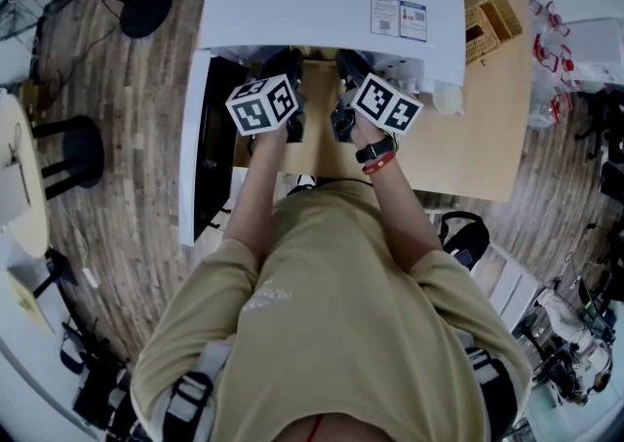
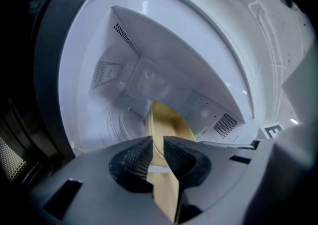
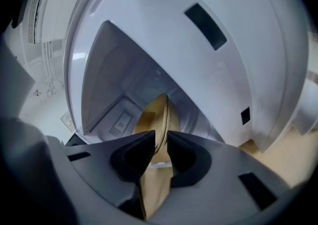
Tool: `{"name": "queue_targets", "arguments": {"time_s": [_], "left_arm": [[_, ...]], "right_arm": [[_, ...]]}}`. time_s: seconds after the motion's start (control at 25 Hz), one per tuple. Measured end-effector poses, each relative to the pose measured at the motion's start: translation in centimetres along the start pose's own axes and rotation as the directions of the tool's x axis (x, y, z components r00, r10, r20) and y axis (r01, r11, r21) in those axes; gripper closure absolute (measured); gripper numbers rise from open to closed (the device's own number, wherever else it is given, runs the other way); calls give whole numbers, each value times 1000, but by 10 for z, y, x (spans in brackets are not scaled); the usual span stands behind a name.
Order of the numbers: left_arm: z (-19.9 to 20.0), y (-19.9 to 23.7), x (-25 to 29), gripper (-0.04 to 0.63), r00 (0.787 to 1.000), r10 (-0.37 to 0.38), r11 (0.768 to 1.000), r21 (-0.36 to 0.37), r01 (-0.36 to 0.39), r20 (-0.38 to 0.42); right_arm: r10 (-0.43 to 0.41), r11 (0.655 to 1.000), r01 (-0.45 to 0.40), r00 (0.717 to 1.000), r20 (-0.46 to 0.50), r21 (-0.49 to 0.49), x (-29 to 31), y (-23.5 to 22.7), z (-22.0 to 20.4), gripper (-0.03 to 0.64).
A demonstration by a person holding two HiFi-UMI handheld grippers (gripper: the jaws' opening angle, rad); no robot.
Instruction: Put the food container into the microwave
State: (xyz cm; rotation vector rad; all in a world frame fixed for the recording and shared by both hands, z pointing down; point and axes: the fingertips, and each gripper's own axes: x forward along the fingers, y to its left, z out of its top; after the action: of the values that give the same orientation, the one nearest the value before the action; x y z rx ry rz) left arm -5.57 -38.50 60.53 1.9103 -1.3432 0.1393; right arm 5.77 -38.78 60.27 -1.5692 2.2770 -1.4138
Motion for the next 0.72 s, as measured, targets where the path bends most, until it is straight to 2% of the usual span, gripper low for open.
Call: {"name": "queue_targets", "arguments": {"time_s": [0.08, 0.24, 0.72], "left_arm": [[2, 0, 0, 531, 1000, 8, 1000, 23, -9, 13], [3, -5, -4, 531, 1000, 10, 998, 63, -11, 23], [2, -23, -46, 531, 998, -4, 992, 127, -4, 63]], "right_arm": [[5, 1000, -5, 1000, -10, -29, 1, 2, -1, 530], [5, 996, -6, 1000, -21, -88, -2, 7, -5, 459], [8, 994, -8, 1000, 1, -113, -38, 22, -18, 467]]}}
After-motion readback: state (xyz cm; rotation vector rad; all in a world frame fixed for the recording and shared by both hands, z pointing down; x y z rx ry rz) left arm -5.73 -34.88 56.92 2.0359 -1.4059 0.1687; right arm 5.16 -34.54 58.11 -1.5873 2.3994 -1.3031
